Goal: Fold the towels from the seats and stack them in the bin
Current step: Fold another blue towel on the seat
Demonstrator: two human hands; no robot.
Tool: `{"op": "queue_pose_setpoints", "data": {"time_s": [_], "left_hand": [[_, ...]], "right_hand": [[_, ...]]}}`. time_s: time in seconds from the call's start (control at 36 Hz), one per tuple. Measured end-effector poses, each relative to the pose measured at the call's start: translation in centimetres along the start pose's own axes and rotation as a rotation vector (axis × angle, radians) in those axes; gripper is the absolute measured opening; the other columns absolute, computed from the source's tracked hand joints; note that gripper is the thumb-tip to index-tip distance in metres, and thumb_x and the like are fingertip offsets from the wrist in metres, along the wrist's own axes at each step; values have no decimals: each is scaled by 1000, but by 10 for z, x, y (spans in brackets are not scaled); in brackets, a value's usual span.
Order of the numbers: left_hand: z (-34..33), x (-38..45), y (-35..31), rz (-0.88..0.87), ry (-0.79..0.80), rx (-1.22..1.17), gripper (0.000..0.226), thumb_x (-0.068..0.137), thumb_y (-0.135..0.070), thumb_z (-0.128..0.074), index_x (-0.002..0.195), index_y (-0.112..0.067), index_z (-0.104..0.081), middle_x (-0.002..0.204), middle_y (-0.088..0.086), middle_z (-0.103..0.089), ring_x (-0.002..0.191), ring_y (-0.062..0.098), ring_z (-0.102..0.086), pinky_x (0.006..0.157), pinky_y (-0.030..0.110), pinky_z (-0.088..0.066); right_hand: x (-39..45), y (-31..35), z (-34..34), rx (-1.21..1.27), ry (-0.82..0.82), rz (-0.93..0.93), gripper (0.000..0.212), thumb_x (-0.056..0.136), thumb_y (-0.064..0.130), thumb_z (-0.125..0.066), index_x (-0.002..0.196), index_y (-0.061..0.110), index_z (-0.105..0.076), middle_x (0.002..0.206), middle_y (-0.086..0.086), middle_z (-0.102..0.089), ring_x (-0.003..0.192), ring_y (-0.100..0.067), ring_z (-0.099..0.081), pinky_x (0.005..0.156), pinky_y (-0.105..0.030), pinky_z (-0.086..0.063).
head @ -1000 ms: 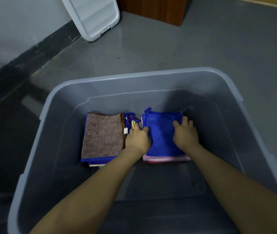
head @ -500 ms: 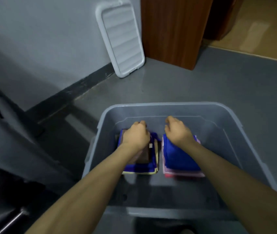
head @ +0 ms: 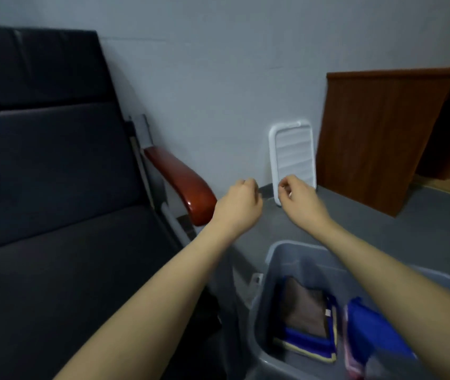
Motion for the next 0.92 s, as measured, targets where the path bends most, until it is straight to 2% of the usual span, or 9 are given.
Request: {"op": "queue_pose_setpoints", "data": {"time_s": [0.19,0.36,0.53,0.69,0.92], "left_hand": [[110,-36,50,62,-186,49,23,95,-23,-43,108,-8,-56,108,9,-57,97,28,-57,83,43,-49],[178,-79,117,212,-246,89,21,96,-22,-42,102,-8,-56,101,6,-55,89,25,-56,79,43,-51],[246,-143,199,390,-311,183,21,97,-24,-42,106,-12,-57,104,2,-55,91,21,-56,78,39,-50],[302,-225,280,602,-363,266,21,95,-24,-43,104,-13,-57,104,0,-56,92,21,-56,78,37,-49],[354,-328,374,869,-425,313,20,90,-22,-46,97,-10,-60,103,7,-62,96,28,-58,82,41,-50]], "right_hand": [[5,117,-16,62,24,162,19,96,21,-44,103,9,-58,105,-9,-63,94,-29,-58,80,-40,-49],[-5,206,-56,92,101,303,18,96,21,-43,103,13,-58,102,-4,-61,90,-23,-56,73,-31,-41],[-27,310,-128,137,240,452,12,95,21,-44,94,19,-56,92,1,-60,84,-20,-58,70,-35,-48],[-72,417,-203,214,414,566,15,98,24,-42,103,19,-56,98,3,-57,83,-15,-54,68,-30,-41],[-143,536,-293,375,549,675,15,95,19,-44,99,14,-58,107,0,-55,93,-20,-55,78,-37,-47]]}}
Point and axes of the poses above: each hand's wrist, its own x-axis towards the middle knuckle, its own z-axis out of the back of the hand, y = z × x, the point moved 6 cm from there along x, towards the middle knuckle
